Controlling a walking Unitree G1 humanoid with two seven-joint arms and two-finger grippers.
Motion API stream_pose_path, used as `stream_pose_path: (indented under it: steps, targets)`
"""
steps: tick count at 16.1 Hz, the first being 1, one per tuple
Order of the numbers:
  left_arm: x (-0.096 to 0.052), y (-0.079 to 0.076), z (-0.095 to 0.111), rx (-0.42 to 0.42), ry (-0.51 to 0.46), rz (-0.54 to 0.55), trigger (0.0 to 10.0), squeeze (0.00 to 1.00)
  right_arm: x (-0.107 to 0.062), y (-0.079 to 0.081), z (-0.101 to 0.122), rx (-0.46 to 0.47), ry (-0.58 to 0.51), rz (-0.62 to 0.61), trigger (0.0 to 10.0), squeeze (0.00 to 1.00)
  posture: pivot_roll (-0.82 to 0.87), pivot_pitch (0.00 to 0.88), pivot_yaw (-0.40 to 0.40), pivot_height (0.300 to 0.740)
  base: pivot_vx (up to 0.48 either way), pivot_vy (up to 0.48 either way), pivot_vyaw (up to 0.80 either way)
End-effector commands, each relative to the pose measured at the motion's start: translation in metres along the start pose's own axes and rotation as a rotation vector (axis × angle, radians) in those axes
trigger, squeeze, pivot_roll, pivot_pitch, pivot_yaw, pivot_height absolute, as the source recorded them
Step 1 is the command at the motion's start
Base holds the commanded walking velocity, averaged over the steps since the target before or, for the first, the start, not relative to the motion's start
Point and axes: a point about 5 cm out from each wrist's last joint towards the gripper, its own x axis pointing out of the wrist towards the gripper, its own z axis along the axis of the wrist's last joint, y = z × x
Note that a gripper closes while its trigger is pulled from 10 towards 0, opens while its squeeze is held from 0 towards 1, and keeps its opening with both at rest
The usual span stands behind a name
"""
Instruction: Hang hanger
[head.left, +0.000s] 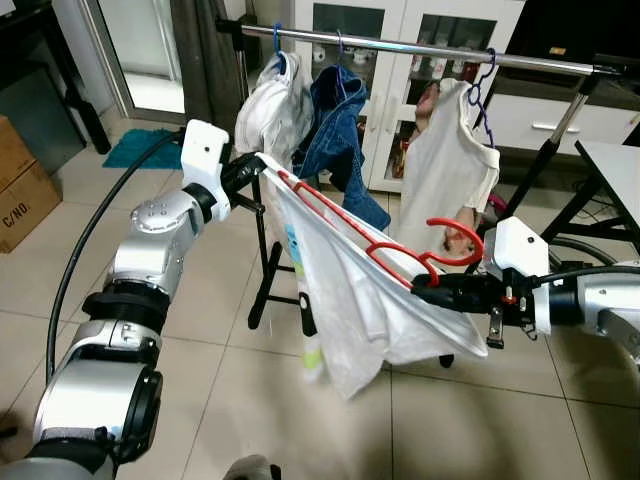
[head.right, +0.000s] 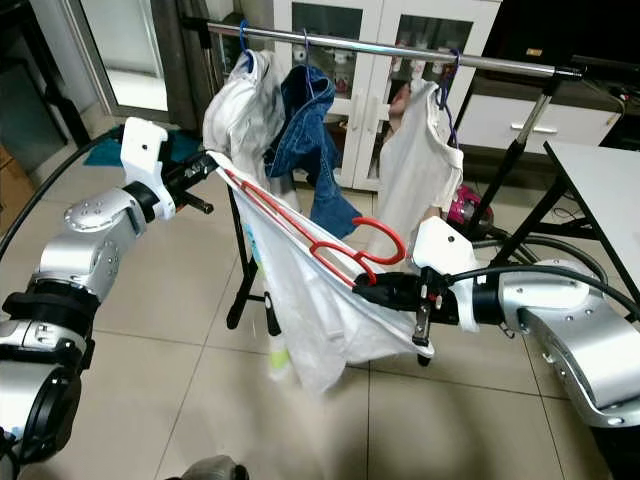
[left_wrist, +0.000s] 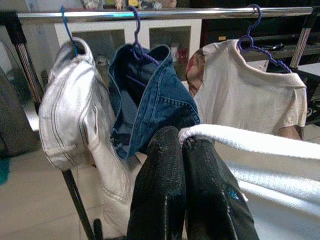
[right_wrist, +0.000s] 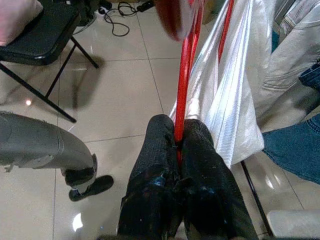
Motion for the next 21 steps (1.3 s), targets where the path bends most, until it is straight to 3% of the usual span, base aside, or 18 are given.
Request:
stream_pose_path:
  steps: [1,4,7,9,12,14,15,19,21]
  targets:
    - [-0.022,0.047,0.025,-0.025,-0.087,0.225,0.0,0.00,-0.005,0.003,-0.027,0.110,0.097,0.007,0.0,0.00,-0.03,0.000,-0.007,0.740,0.000,0.000,0.00]
    - [-0.004,0.000,0.003,-0.026,-0.033,0.023,0.0,0.00,0.011,-0.012,-0.013,0.163,-0.088,-0.169,0.0,0.00,-0.03,0.000,-0.007,0.740,0.000,0.000,0.00]
    - [0.007,-0.047,-0.001,-0.072,-0.053,-0.146,0.0,0.00,0.024,-0.031,-0.015,0.277,-0.132,-0.392,0.0,0.00,-0.03,0.000,-0.005,0.740,0.000,0.000,0.00]
    - [0.006,-0.080,-0.006,-0.078,-0.042,-0.278,0.0,0.00,0.035,-0.039,-0.015,0.359,-0.180,-0.517,0.0,0.00,-0.03,0.000,-0.003,0.740,0.000,0.000,0.00]
    - [0.004,-0.093,-0.015,-0.093,-0.015,-0.270,0.0,0.00,0.044,-0.044,-0.001,0.495,-0.358,-0.598,0.0,0.00,-0.01,0.000,-0.005,0.740,0.000,0.000,0.00]
    - [0.003,-0.096,-0.015,-0.100,-0.011,-0.276,0.0,0.00,0.043,-0.049,0.004,0.516,-0.427,-0.656,0.0,0.00,-0.01,0.000,-0.003,0.740,0.000,0.000,0.00]
    - [0.000,-0.105,-0.014,-0.104,-0.007,-0.321,0.0,0.00,0.042,-0.057,0.011,0.553,-0.513,-0.747,0.0,0.00,-0.01,0.000,0.003,0.740,0.000,0.000,0.00]
    - [-0.007,-0.134,-0.006,-0.123,-0.025,-0.531,0.0,0.00,0.034,-0.074,0.019,0.582,-0.616,-0.966,0.0,0.00,-0.02,0.000,0.007,0.740,0.000,0.000,0.00]
    - [-0.020,-0.146,-0.010,-0.121,0.013,-0.674,0.0,0.00,0.018,-0.084,0.025,0.656,-0.787,-1.028,0.0,0.00,-0.02,0.000,0.006,0.740,0.000,0.000,0.00]
